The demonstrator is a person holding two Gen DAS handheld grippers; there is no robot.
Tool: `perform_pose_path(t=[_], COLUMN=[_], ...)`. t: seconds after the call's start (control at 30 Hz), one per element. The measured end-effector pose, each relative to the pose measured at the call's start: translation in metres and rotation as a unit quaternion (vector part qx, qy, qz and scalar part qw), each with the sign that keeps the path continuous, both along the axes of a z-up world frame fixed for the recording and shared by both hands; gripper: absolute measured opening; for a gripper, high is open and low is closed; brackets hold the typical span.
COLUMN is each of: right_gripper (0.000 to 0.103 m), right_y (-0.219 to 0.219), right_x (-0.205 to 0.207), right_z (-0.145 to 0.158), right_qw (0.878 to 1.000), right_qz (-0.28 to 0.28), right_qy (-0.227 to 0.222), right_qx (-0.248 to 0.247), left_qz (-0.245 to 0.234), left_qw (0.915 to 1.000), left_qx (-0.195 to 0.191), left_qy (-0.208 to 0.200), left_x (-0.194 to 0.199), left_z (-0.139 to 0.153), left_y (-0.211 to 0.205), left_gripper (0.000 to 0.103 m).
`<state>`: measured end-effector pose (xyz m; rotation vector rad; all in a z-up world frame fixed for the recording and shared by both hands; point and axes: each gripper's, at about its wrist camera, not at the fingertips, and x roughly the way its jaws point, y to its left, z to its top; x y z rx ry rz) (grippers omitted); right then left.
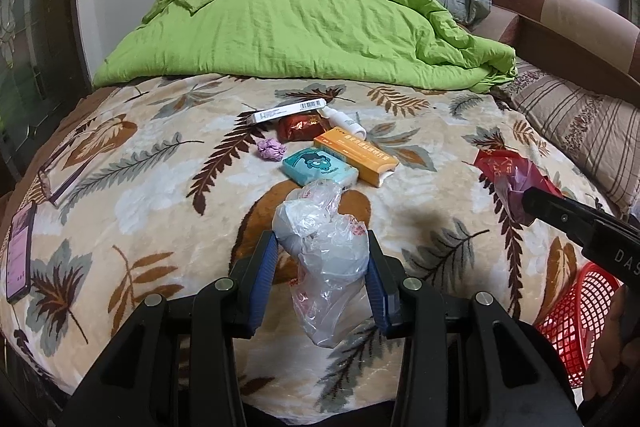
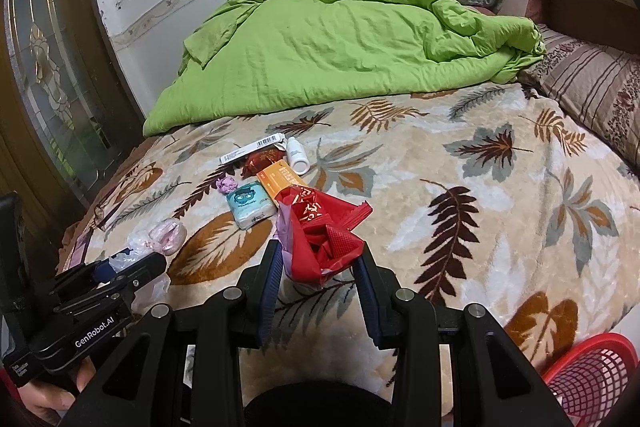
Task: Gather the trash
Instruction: 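Lift the bag with the left tool while the right tool lifts the wrapper, then carry both items to the red basket and open both tools over it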
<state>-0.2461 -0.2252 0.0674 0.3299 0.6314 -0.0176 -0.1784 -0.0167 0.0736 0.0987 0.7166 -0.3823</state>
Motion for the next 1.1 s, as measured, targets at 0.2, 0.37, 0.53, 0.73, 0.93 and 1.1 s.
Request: perform_pose_path(t=[0.2, 0.37, 0.53, 0.73, 0.93, 1.1], right_gripper=[0.039, 0.039, 0.039, 0.039, 0.039, 0.039], right_y=[-0.002, -0.003, -0.004, -0.006, -0.023, -0.056], right_x=[-0.003, -0.003, -0.005, -0.01, -0.028, -0.065], right_z=[-0.001, -0.001, 0.0, 0.001, 0.005, 0.009], right_qw=[1.0, 1.0, 1.0, 1.0, 0.999, 0.997], right_qz=[-0.002, 0.0, -0.002, -0.006, -0.027, -0.078], right_qy=[0.001, 0.001, 0.0, 0.001, 0.002, 0.007], right_qx=[0.004, 0.004, 0.006, 0.011, 0.017, 0.025], left_qz=[-0.004, -0.003, -0.006, -0.016, -0.049, -0.103], left_qw=[1.0, 1.0, 1.0, 0.9999, 0.9988, 0.9945], left_qx=[0.0, 0.0, -0.001, -0.002, -0.006, -0.017], left_qy=[0.0, 0.0, 0.001, 0.002, 0.004, 0.009], left_x=[-0.002, -0.002, -0.004, -0.007, -0.01, -0.018], left_z=[0.001, 0.002, 0.004, 0.007, 0.011, 0.018], left_y=[-0.002, -0.002, -0.006, -0.014, -0.027, -0.054], left_gripper=[0.04, 0.041, 0.041, 0.041, 0.041, 0.04])
